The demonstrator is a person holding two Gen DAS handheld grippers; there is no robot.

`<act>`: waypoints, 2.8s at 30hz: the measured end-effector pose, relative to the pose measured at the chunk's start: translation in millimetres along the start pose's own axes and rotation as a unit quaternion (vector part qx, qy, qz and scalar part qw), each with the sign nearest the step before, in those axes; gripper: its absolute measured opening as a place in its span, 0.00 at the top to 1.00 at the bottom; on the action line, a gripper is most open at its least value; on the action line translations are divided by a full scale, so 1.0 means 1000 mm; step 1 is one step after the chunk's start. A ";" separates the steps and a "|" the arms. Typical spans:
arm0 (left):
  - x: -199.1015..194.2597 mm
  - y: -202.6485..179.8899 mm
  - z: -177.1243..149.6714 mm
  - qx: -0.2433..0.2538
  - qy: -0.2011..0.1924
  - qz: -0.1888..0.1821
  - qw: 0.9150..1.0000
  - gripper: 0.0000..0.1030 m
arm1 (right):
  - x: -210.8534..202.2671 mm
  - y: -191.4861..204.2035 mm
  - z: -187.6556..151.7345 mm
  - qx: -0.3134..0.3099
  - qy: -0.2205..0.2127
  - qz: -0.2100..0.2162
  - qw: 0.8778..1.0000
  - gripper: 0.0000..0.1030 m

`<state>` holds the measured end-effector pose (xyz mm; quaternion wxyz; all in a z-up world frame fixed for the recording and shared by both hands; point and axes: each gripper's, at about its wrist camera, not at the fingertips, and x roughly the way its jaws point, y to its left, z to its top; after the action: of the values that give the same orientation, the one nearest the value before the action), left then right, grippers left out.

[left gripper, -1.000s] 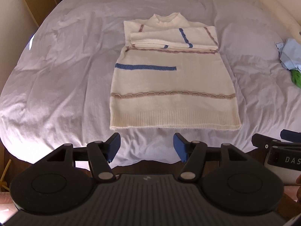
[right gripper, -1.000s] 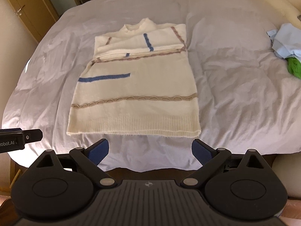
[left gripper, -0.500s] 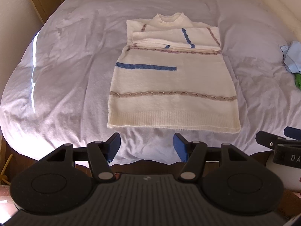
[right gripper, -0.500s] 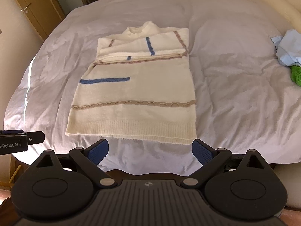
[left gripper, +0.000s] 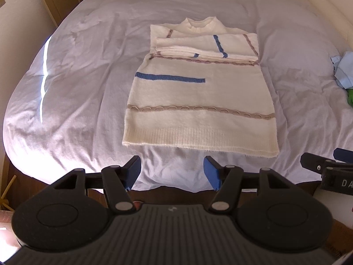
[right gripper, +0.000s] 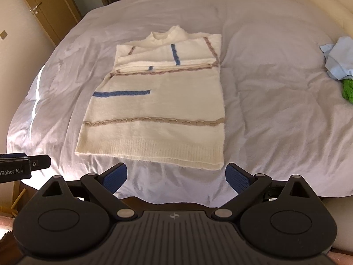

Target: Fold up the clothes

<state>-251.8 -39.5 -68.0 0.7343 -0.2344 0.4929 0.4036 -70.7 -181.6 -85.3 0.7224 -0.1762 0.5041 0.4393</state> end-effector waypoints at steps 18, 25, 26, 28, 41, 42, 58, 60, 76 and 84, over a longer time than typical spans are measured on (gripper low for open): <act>0.010 0.008 -0.006 0.019 -0.019 -0.001 1.000 0.42 | -0.007 -0.028 -0.019 0.012 -0.019 -0.009 1.000 0.04; 0.055 0.037 -0.023 0.035 -0.002 0.026 0.999 0.42 | 0.021 -0.036 -0.043 -0.002 -0.013 -0.021 1.000 0.04; 0.064 0.039 -0.027 0.045 0.000 0.030 0.999 0.42 | 0.025 -0.037 -0.046 -0.003 -0.012 -0.022 1.000 0.04; 0.085 0.041 -0.035 0.068 0.007 0.039 0.997 0.42 | 0.033 -0.039 -0.053 -0.008 -0.009 -0.025 1.000 0.04; 0.205 0.039 -0.047 0.247 0.001 0.066 0.967 0.42 | 0.140 -0.023 -0.067 -0.146 0.003 -0.101 0.984 0.08; 0.211 0.040 -0.047 0.264 -0.003 0.069 0.962 0.42 | 0.145 -0.023 -0.067 -0.157 0.000 -0.112 0.981 0.09; 0.226 -0.010 -0.058 0.456 -0.123 0.016 0.881 0.54 | 0.214 -0.026 -0.088 -0.367 -0.057 -0.200 0.907 0.57; 0.222 -0.032 -0.063 0.486 -0.148 0.002 0.862 0.54 | 0.219 -0.025 -0.090 -0.385 -0.062 -0.203 0.898 0.59; 0.258 -0.128 -0.092 0.620 -0.205 -0.007 0.757 0.57 | 0.244 -0.031 -0.111 -0.492 -0.073 -0.236 0.835 0.60; 0.269 -0.136 -0.098 0.642 -0.216 0.022 0.735 0.78 | 0.249 -0.033 -0.110 -0.498 -0.085 -0.238 0.830 0.59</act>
<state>-142.0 -92.1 -360.3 0.7879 0.3969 0.4685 0.0471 -80.0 -162.5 -358.8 0.6590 -0.5885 0.0962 0.4584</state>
